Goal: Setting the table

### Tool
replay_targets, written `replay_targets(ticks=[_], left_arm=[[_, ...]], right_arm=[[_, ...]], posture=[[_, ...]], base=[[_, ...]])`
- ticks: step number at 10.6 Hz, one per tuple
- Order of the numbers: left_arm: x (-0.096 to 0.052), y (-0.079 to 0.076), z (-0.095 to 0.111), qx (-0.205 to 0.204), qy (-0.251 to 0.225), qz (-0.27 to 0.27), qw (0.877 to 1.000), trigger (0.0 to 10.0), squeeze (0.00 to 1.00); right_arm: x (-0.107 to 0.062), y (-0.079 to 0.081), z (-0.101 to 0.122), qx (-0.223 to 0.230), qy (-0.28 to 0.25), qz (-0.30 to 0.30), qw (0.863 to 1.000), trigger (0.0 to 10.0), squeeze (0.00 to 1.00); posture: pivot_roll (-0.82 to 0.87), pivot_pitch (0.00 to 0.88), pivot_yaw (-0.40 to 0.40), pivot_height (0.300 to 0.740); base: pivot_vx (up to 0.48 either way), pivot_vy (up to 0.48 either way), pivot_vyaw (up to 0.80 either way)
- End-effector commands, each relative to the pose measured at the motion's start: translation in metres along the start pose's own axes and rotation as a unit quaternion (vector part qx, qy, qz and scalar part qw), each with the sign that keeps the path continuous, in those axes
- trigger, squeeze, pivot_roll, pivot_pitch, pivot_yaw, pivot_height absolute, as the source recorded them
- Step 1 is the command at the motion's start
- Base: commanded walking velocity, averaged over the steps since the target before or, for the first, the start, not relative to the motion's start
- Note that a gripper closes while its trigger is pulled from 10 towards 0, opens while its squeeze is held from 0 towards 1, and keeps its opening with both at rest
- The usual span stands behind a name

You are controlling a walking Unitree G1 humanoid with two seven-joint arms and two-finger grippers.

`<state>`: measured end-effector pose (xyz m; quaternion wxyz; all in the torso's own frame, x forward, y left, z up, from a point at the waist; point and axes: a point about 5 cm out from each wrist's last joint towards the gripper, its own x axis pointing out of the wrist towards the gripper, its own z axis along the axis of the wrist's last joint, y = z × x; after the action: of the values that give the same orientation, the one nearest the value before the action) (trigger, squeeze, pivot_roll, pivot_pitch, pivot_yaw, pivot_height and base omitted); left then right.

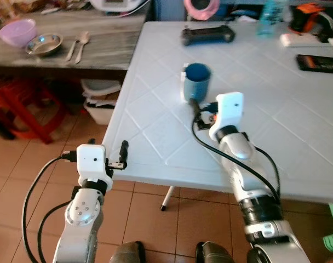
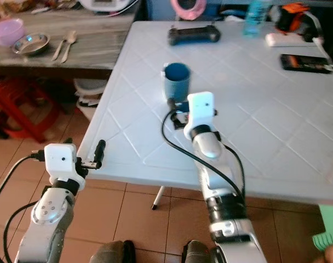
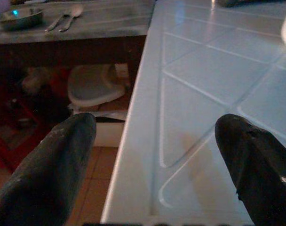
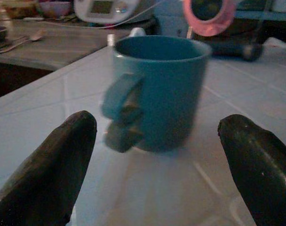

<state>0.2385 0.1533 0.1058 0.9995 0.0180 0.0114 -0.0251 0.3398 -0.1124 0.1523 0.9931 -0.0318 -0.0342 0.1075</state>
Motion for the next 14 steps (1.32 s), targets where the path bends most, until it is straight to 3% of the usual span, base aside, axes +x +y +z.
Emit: replay_targets(ticks=[1,4,10,11,12,14], left_arm=[[-0.001,0.003,0.002,0.009,0.002,0.001,1.000,10.0,0.00],[0.000,0.001,0.001,0.006,0.005,-0.003,1.000,10.0,0.00],[0.001,0.000,0.002,0.002,0.004,0.000,1.000,10.0,0.00],[0.001,0.000,0.002,0.002,0.004,0.000,1.000,10.0,0.00],[0.002,-0.001,0.002,0.001,0.003,0.000,1.000,10.0,0.00],[0.003,-0.001,0.003,-0.001,0.002,0.000,1.000,10.0,0.00]], right_arm=[[0.002,0.006,0.000,0.004,0.002,0.012,1.000,10.0,0.00],[0.011,0.018,0.003,0.000,0.001,0.028,1.000,10.0,0.00],[0.034,0.015,0.018,0.004,-0.009,0.006,1.000,10.0,0.00],[0.036,0.015,0.019,0.003,-0.011,0.002,1.000,7.9,0.00],[0.037,0.013,0.020,-0.007,-0.013,-0.010,1.000,0.1,0.00],[0.038,0.003,0.017,-0.016,-0.006,-0.043,0.999,0.0,0.00]], posture=[[0.07,0.165,0.082,0.740],[0.08,0.167,0.079,0.740],[0.07,0.172,0.074,0.740],[0.08,0.172,0.074,0.740],[0.08,0.170,0.074,0.740],[0.08,0.168,0.073,0.740]], base=[[0.000,0.000,0.00],[0.000,0.000,0.00],[0.000,0.000,0.00],[0.000,0.000,0.00],[0.000,0.000,0.00],[0.000,0.000,0.00]])
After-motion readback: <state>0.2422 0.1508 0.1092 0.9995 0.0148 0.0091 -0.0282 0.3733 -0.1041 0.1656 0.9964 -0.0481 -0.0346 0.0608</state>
